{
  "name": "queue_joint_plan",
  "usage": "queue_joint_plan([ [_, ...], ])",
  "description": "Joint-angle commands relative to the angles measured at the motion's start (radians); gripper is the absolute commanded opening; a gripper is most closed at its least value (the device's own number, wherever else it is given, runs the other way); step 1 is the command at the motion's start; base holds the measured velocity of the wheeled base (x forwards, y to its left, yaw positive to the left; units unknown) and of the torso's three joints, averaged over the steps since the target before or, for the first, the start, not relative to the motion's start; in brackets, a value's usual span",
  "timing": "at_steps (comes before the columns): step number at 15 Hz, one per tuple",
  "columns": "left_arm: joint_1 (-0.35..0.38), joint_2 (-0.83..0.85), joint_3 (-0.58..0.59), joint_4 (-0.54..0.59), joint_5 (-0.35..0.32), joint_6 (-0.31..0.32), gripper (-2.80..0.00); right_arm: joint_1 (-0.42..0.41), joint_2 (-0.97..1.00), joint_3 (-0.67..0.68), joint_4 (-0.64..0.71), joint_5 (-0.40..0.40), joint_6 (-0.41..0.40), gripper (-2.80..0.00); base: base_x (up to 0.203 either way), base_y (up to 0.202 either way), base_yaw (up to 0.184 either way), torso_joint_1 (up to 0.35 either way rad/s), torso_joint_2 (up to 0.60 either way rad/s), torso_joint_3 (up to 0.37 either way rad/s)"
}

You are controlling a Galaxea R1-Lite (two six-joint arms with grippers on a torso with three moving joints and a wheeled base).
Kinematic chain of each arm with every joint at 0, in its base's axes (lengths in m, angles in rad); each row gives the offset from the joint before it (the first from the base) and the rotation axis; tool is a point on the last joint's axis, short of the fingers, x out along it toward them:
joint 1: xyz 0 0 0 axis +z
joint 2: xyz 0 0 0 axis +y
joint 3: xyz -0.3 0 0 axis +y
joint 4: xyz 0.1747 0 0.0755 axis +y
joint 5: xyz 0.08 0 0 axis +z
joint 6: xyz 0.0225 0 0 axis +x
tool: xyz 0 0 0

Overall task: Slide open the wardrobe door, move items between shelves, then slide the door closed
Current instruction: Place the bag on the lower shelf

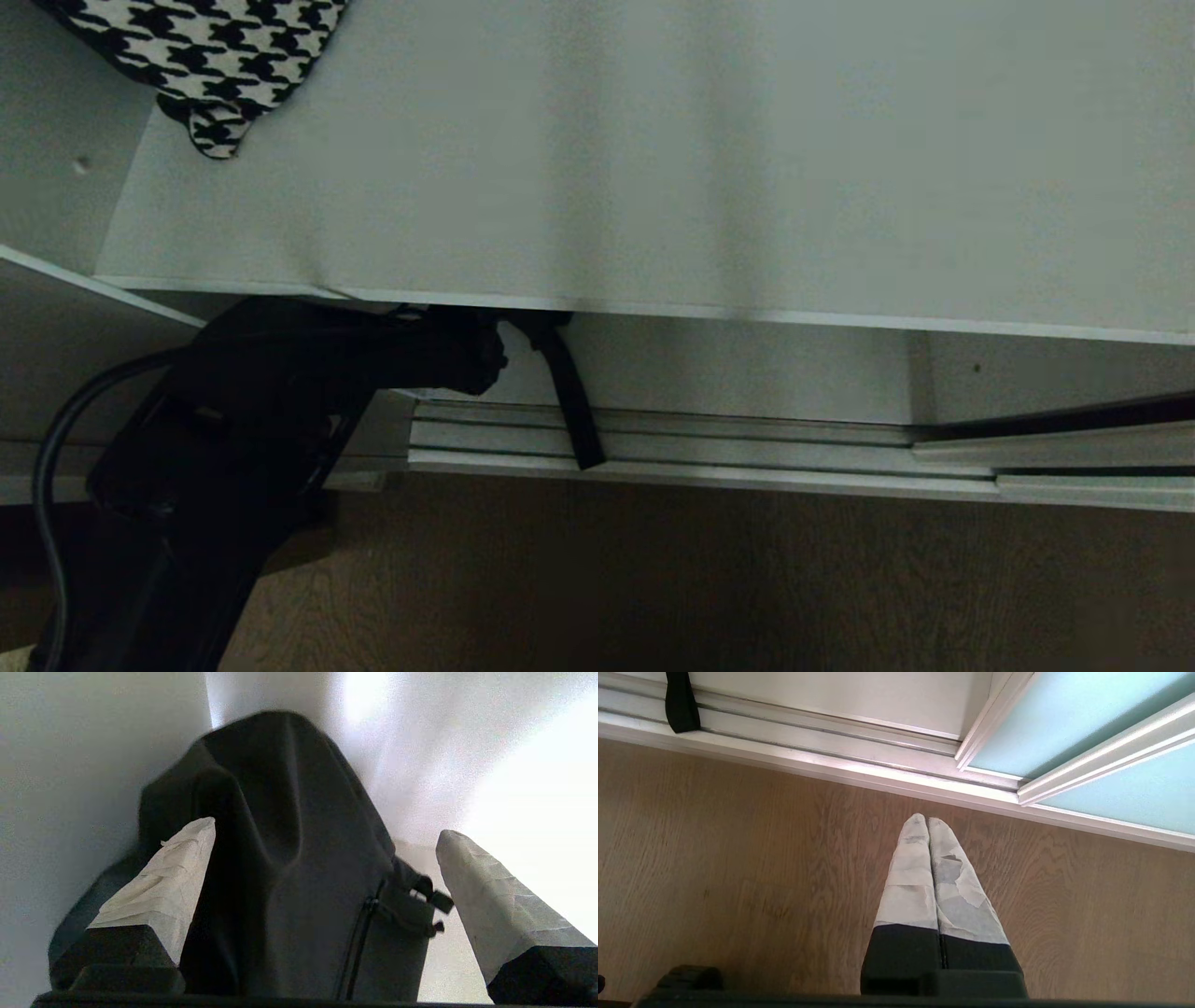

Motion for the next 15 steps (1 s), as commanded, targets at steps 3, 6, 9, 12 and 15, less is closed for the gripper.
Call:
queue_joint_plan([
  [3, -0.004, -0.011, 0.000, -0.013, 0.010, 0.000, 0.00, 0.000, -0.003, 0.000, -0.001, 0.000, -0.001, -2.80, 0.000, 0.000, 0.000, 0.000, 0.00, 0.000],
  [6, -0.009, -0.004, 0.000, -0.016, 0.013, -0.004, 0.00, 0.000, -0.003, 0.000, -0.001, 0.000, -0.001, -2.80, 0.000, 0.000, 0.000, 0.000, 0.00, 0.000],
  [9, -0.010, 0.008, 0.000, -0.016, 0.016, -0.004, 0.00, 0.000, -0.003, 0.000, -0.001, 0.000, -0.001, -2.80, 0.000, 0.000, 0.000, 0.000, 0.00, 0.000],
  [12, -0.013, 0.015, 0.007, -0.014, 0.054, -0.004, 0.00, 0.000, -0.003, 0.000, -0.001, 0.000, -0.001, -2.80, 0.000, 0.000, 0.000, 0.000, 0.00, 0.000],
  [15, -0.019, 0.043, 0.006, -0.016, 0.057, -0.004, 0.00, 0.000, -0.003, 0.000, -0.001, 0.000, -0.001, -2.80, -0.181, 0.000, 0.001, 0.002, 0.00, 0.002],
])
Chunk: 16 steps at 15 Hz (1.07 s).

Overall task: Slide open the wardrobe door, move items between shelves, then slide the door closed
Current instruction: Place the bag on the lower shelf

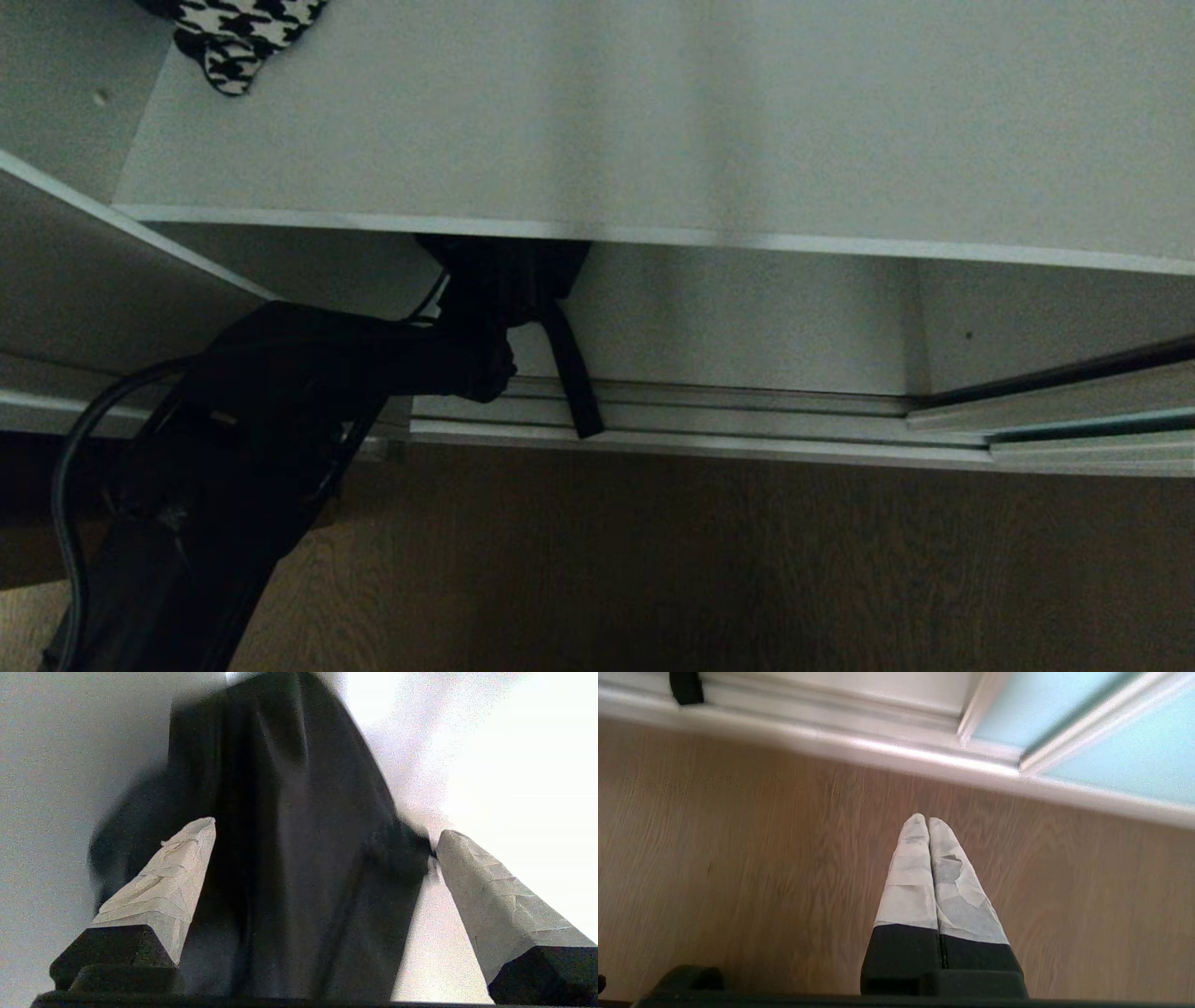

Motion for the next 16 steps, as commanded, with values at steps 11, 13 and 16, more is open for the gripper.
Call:
queue_joint_plan([
  [11, -0.016, -0.021, 0.032, -0.042, 0.058, -0.001, 0.00, 0.000, -0.003, 0.001, 0.000, 0.001, -0.001, -2.80, -0.125, 0.000, 0.000, 0.002, 0.00, 0.002],
  [13, -0.022, -0.023, 0.034, -0.042, 0.062, 0.004, 0.00, 0.000, -0.003, 0.000, 0.000, 0.001, -0.001, -2.80, -0.182, 0.000, -0.001, 0.004, 0.00, 0.002],
  [16, -0.034, -0.039, 0.062, -0.047, 0.062, 0.002, 0.00, 0.000, -0.003, 0.000, 0.000, 0.001, -0.001, -2.80, -0.175, 0.000, -0.006, 0.001, 0.00, 0.003],
])
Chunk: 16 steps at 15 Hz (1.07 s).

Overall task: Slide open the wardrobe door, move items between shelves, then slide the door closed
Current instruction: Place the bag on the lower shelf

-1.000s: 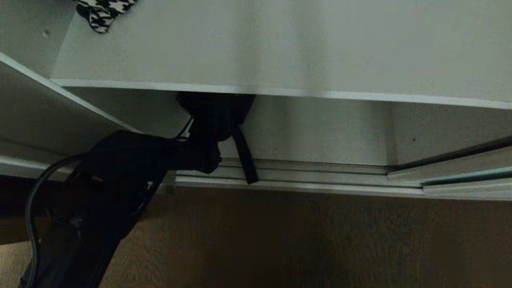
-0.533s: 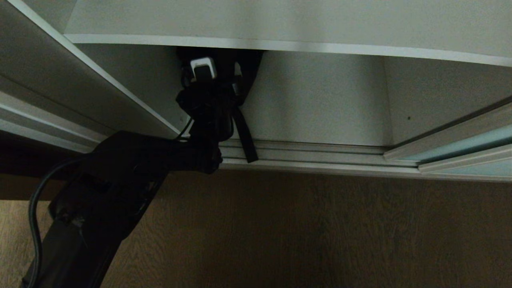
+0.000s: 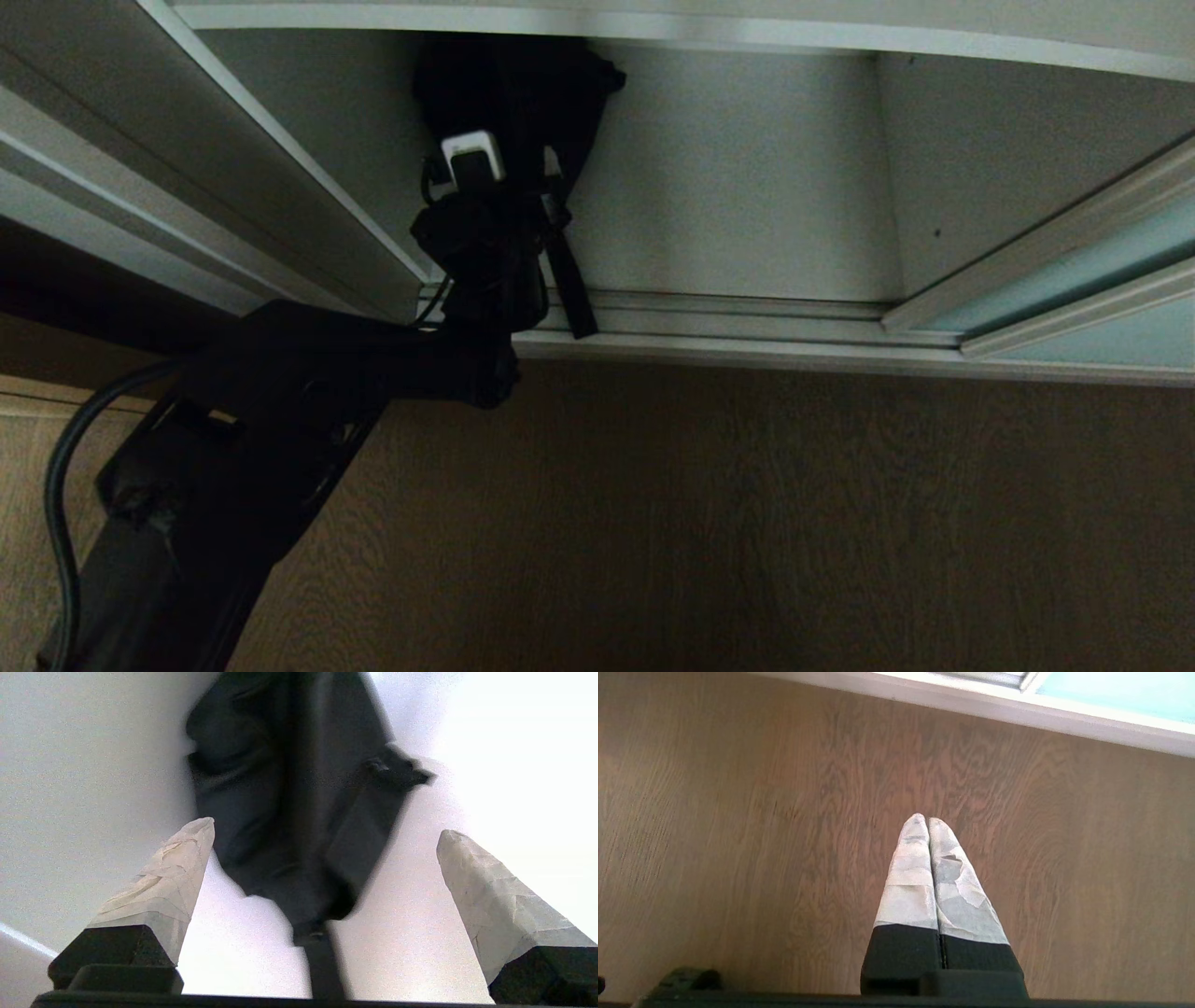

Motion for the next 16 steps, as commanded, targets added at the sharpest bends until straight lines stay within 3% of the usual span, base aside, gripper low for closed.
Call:
queue_joint_plan([
  [1, -0.008, -0.016, 0.012, -0.010, 0.002, 0.003, 0.00, 0.001, -0.003, 0.001, 0.000, 0.000, -0.001, -2.80, -0.096, 0.000, 0.014, 0.000, 0.00, 0.007],
  [8, -0.007, -0.181, 0.258, -0.001, 0.001, 0.006, 0.00, 0.001, -0.003, 0.000, 0.000, 0.000, -0.001, -2.80, -0.028, 0.000, 0.003, 0.001, 0.00, 0.000],
  [13, -0.007, -0.429, 0.593, 0.047, 0.001, 0.006, 0.00, 0.001, -0.003, 0.000, 0.000, 0.000, -0.001, -2.80, 0.000, 0.000, 0.000, 0.000, 0.00, 0.000],
  [16, -0.006, -0.619, 0.767, 0.155, 0.000, 0.006, 0.00, 0.001, -0.003, 0.000, 0.000, 0.000, -0.001, -2.80, 0.000, 0.000, 0.000, 0.000, 0.00, 0.000],
])
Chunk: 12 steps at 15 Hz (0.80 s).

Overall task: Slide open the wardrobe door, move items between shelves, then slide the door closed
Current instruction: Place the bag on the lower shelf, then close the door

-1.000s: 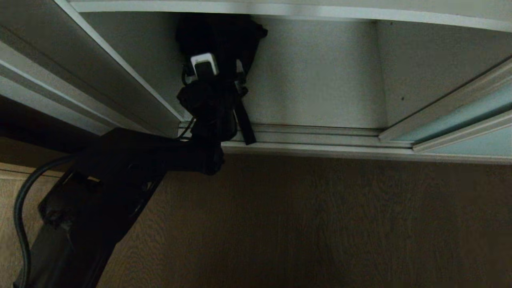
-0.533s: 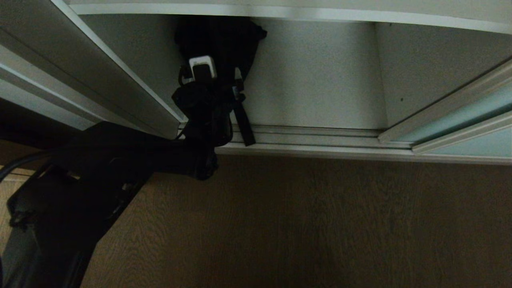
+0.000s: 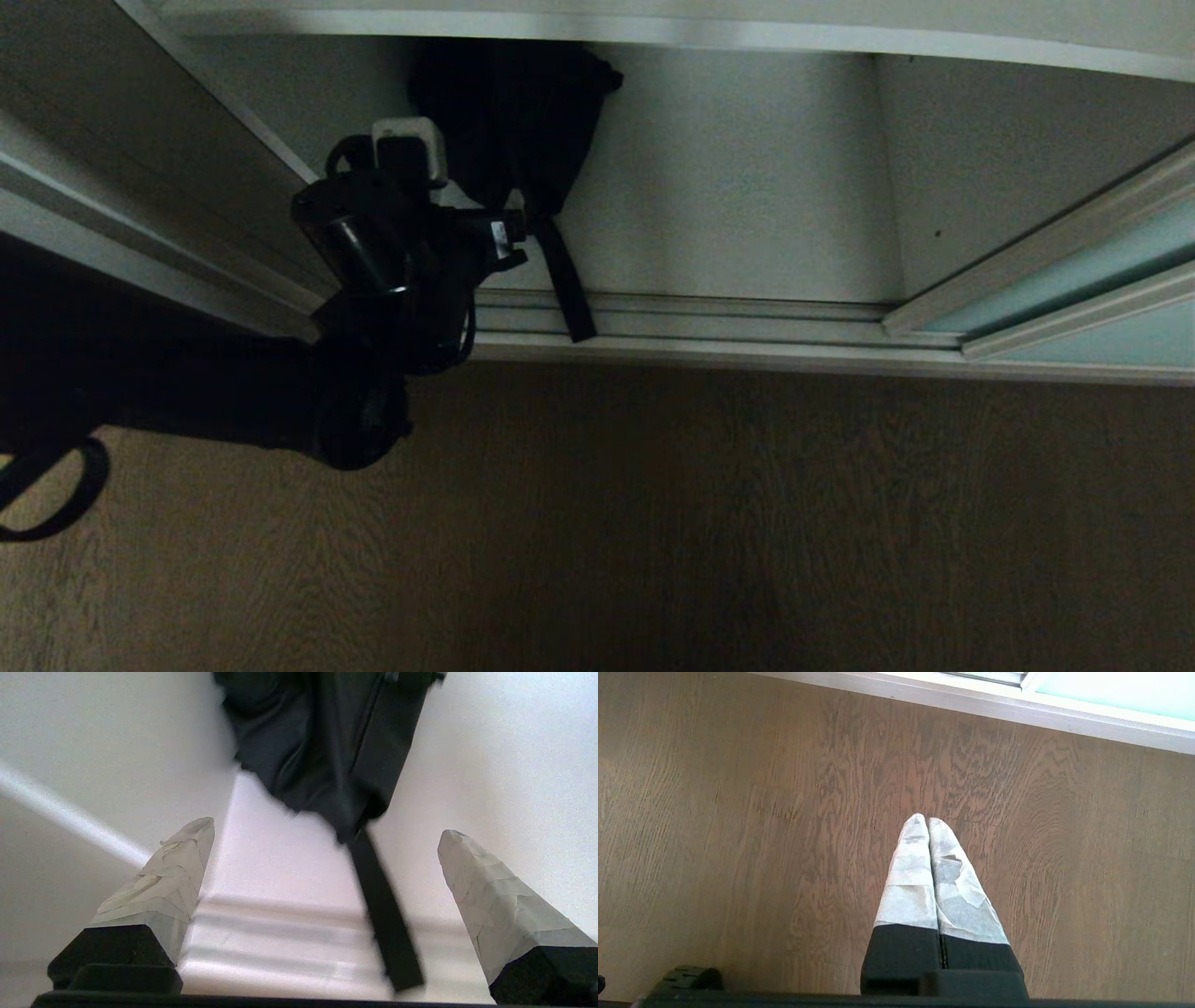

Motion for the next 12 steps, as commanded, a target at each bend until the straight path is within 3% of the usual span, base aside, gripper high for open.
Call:
queue_joint_plan([
  [1, 0.000, -0.215, 0.135, 0.089, 0.003, -0.001, 0.00, 0.000, -0.003, 0.000, -0.001, 0.000, -0.001, -2.80, 0.000, 0.000, 0.000, 0.000, 0.00, 0.000],
  [9, 0.036, -0.780, 0.507, 0.499, 0.005, -0.010, 0.00, 0.000, -0.003, 0.000, -0.001, 0.000, -0.001, -2.80, 0.000, 0.000, 0.000, 0.000, 0.00, 0.000],
  [12, 0.171, -0.997, 0.588, 0.772, -0.014, -0.019, 0.00, 0.000, -0.003, 0.000, -0.001, 0.000, -0.001, -2.80, 0.000, 0.000, 0.000, 0.000, 0.00, 0.000],
])
